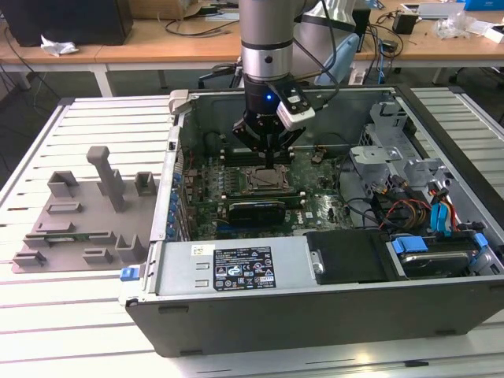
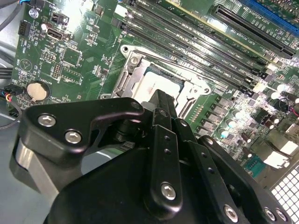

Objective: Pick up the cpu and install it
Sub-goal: 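Install the second cpu locking lever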

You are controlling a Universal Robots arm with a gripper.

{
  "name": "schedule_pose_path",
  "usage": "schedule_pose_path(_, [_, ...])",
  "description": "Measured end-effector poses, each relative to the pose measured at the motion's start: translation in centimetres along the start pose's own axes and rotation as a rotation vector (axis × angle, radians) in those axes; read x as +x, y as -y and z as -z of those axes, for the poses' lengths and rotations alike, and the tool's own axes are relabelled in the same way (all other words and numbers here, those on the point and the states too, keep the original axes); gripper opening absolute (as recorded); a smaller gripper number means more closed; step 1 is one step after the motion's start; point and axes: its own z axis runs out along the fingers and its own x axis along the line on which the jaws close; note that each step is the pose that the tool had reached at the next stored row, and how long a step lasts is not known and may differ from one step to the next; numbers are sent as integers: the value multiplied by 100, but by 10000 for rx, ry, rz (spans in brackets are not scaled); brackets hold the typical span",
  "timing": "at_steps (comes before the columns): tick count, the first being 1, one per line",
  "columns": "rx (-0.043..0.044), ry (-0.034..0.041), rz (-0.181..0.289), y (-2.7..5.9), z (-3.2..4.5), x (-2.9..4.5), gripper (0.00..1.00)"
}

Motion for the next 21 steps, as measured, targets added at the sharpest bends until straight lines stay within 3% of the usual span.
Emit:
schedule_pose_path(7, [1,0,1,6,42,-3,11])
schedule_pose_path(21, [0,0,1,227,19,-15,11])
